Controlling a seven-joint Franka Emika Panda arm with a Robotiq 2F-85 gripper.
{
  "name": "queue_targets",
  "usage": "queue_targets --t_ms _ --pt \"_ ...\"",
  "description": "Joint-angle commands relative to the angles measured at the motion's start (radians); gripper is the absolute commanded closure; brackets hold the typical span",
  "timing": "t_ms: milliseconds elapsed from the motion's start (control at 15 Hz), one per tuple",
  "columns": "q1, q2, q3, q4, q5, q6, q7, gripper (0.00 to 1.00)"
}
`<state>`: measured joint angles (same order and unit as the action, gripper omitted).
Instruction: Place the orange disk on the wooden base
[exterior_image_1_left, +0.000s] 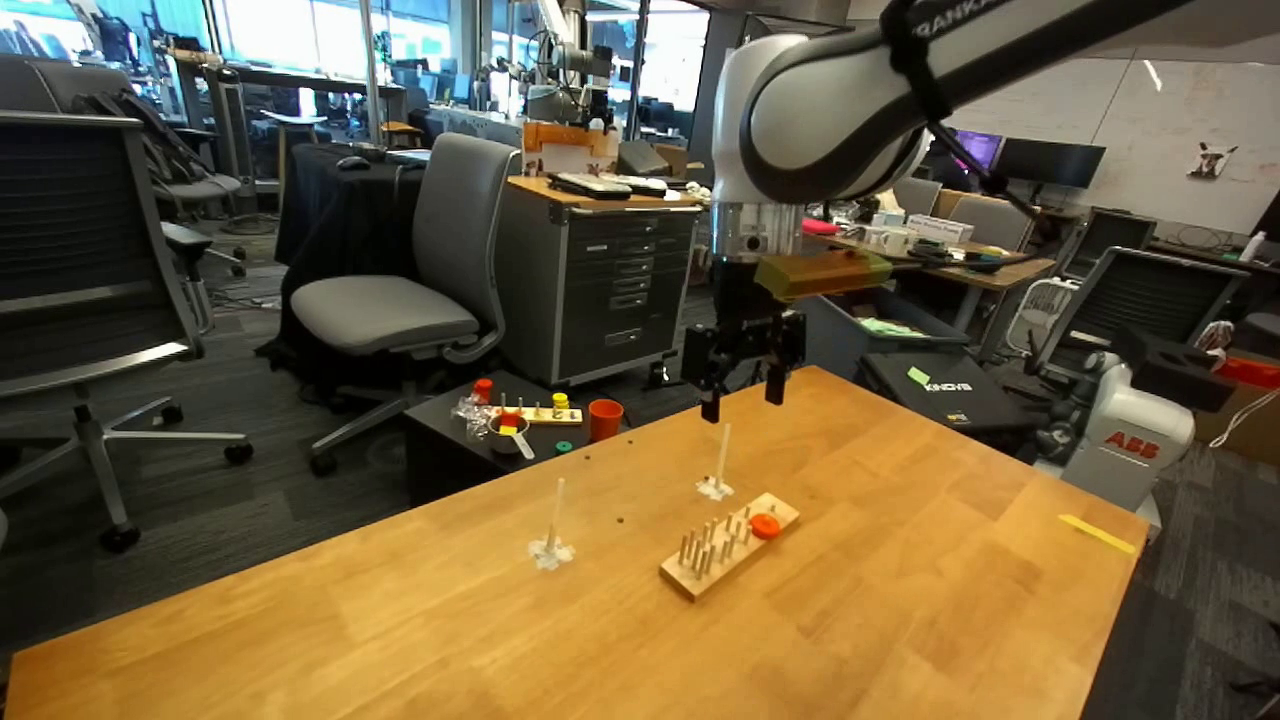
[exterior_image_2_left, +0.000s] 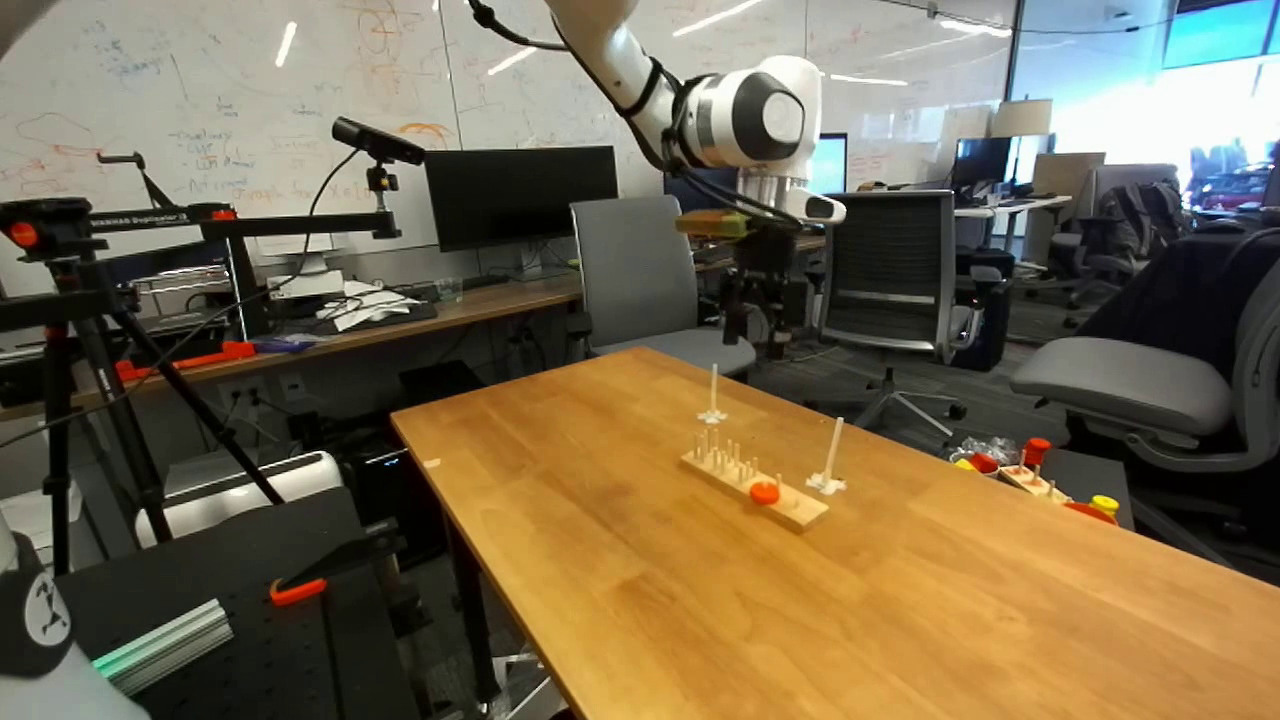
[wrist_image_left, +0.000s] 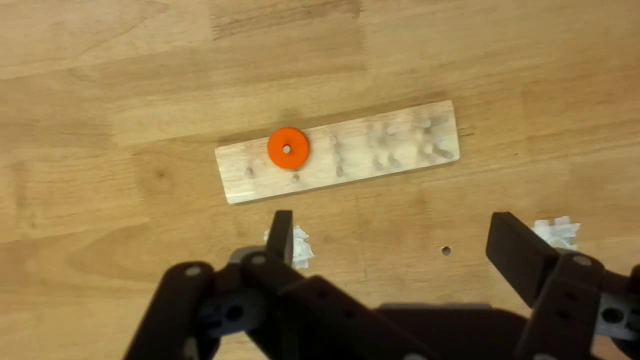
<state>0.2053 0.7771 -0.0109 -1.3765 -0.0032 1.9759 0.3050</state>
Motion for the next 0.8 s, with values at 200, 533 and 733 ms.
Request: queue_targets --t_ms 200,533,733 --pt "0.038 -0.250 0.040 -0.185 -0.068 -0.087 -0.073 0.00" --pt "0.031 -0.252 0.055 -0.170 -0.060 -0.106 -0.062 0.00" --pt "0.028 -0.279 0.056 -0.201 -0.060 -0.109 -0.061 0.00"
